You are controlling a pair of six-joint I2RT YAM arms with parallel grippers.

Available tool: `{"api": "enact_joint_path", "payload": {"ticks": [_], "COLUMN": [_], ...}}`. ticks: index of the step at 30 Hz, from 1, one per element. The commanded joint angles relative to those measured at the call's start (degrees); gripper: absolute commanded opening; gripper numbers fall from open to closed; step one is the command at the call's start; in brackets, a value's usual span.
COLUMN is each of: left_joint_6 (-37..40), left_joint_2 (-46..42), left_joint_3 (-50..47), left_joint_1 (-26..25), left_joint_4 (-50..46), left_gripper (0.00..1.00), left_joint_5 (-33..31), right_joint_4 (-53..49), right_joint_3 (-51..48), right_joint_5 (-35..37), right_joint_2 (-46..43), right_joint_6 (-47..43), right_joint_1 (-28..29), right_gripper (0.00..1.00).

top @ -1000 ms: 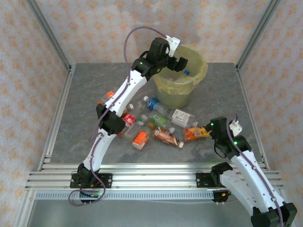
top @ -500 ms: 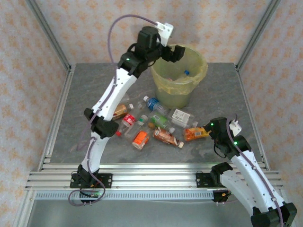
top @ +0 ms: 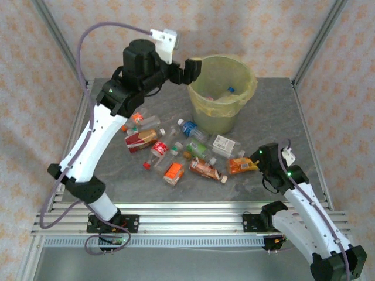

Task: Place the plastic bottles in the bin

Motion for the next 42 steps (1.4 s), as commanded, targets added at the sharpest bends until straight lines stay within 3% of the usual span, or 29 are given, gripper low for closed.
{"api": "enact_joint_path", "payload": {"ticks": [1,9,14,22,32,42], "left_joint_6": [-4.87,-13.24,-15.09,-19.81,-25.84,-25.70], "left_joint_2": [-5.96,-18.29,-21.86,-26.61,-29.00,-29.76], "left_joint_3": [-11.62,-35.49,-44.83,-60.32,-71.36,-71.94], "left_joint_1": [-0.35,-0.39,-0.40,-0.40,-0.41,-0.37], "left_joint_4": [7.49,15.63,15.98,21.68,23.58,22.14], "left_gripper": [1.00,1.00,1.00,1.00,1.00,1.00], "left_joint_5": [-5.78,-12.79,-16.48,-14.90,-11.74,-12.78], "right_joint_4": [2.80,10.58,13.48,15.79,18.53,20.80], "right_joint_3": [-0.56,-1.71,-1.64,-2.73,-4.63,-5.90], "right_joint_5": [-1.13,-6.05,-6.59,-7.28,-6.56,-2.87], "right_joint_2": [0.96,7.16,11.26,15.61,18.88,22.36], "right_joint_6": [-0.37,0.11,-0.19,1.11,1.66,2.19], "right_joint_1": [-0.18,-0.10,-0.18,-0.13,-0.18,-0.15], "right_gripper": [0.99,1.00,0.95,0.92,0.85,0.85]}}
